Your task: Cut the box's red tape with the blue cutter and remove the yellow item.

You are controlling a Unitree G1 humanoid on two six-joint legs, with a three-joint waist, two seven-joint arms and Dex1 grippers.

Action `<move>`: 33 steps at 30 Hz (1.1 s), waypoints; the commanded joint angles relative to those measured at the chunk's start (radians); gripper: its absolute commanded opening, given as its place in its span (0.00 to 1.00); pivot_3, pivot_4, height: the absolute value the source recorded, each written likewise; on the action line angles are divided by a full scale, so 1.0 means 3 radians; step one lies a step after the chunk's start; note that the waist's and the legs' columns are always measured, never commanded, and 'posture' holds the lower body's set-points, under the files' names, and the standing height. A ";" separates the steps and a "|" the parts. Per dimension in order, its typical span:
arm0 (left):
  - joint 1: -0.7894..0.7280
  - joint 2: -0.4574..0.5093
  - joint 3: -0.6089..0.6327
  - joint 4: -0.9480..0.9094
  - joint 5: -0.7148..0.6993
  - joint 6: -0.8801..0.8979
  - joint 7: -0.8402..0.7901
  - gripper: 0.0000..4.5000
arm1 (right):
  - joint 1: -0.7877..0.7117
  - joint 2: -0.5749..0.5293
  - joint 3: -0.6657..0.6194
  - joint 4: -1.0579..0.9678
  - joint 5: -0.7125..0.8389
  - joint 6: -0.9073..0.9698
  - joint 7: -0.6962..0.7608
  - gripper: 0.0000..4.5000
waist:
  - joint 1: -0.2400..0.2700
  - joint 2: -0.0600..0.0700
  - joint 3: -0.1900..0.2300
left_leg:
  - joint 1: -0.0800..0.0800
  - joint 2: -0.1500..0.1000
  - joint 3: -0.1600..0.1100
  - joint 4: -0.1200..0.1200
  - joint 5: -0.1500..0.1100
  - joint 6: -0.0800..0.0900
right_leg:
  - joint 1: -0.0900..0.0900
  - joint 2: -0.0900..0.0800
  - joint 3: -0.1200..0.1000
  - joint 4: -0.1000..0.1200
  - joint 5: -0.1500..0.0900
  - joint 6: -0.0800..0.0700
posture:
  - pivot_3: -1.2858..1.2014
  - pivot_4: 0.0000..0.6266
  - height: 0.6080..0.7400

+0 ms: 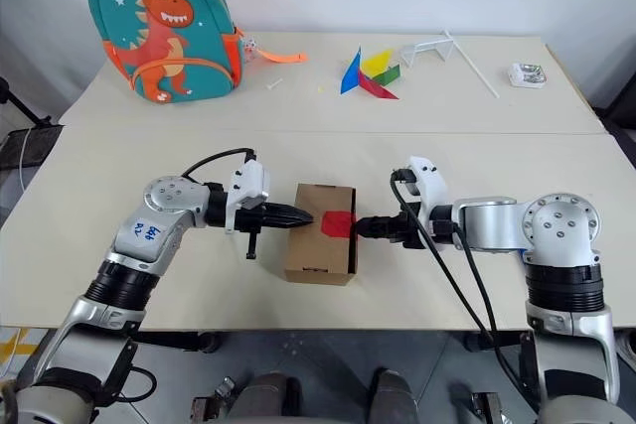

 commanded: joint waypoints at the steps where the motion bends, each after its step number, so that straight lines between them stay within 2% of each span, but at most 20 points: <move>1: 0.0053 -0.0011 -0.0082 -0.0040 0.0066 -0.0021 -0.0017 0.00 | -0.0105 -0.0034 0.0054 -0.0105 -0.0050 0.0005 0.0019 0.99 | -0.0002 0.0000 0.0000 | 0.0000 0.0000 0.0000 0.0000 0.0000 0.0000 | 0.0000 0.0000 0.0000 0.0000 0.0000 0.0000 | 0.52 0.24 1.00; 12: -0.0065 -0.0097 -0.0161 0.0152 0.0137 -0.0130 -0.0023 0.00 | -0.0236 0.0097 0.0253 -0.0123 -0.0285 0.0138 -0.0046 0.99 | -0.0004 0.0001 -0.0001 | 0.0000 0.0000 0.0000 0.0001 0.0000 0.0000 | 0.0000 0.0000 0.0000 0.0000 0.0000 0.0000 | 0.52 0.24 1.00; 18: 0.0005 -0.0126 -0.0214 0.0206 0.0222 -0.0172 0.0006 0.00 | -0.0254 0.0099 0.0202 -0.0158 -0.0434 0.0293 -0.0076 0.99 | -0.0001 0.0001 -0.0001 | 0.0001 0.0000 0.0000 0.0001 0.0000 0.0000 | 0.0001 0.0000 0.0000 0.0001 0.0000 0.0000 | 0.52 0.24 1.00; 27: 0.0072 -0.0091 -0.0255 0.0166 0.0243 -0.0103 0.0062 0.00 | -0.0202 -0.0180 0.0217 -0.0312 -0.0763 0.0355 0.0246 0.99 | 0.0013 0.0003 -0.0003 | 0.0002 0.0000 0.0000 0.0001 0.0000 0.0001 | 0.0004 -0.0001 0.0000 -0.0001 0.0000 0.0000 | 0.52 0.24 1.00; 33: 0.0097 -0.0060 -0.0258 0.0128 0.0229 -0.0064 0.0072 0.00 | -0.0146 -0.0181 0.0187 -0.0400 -0.1006 0.0355 0.0470 0.99 | 0.0015 0.0003 -0.0003 | 0.0002 0.0000 0.0000 0.0002 -0.0001 0.0001 | 0.0005 -0.0001 0.0000 -0.0001 0.0000 0.0000 | 0.52 0.24 1.00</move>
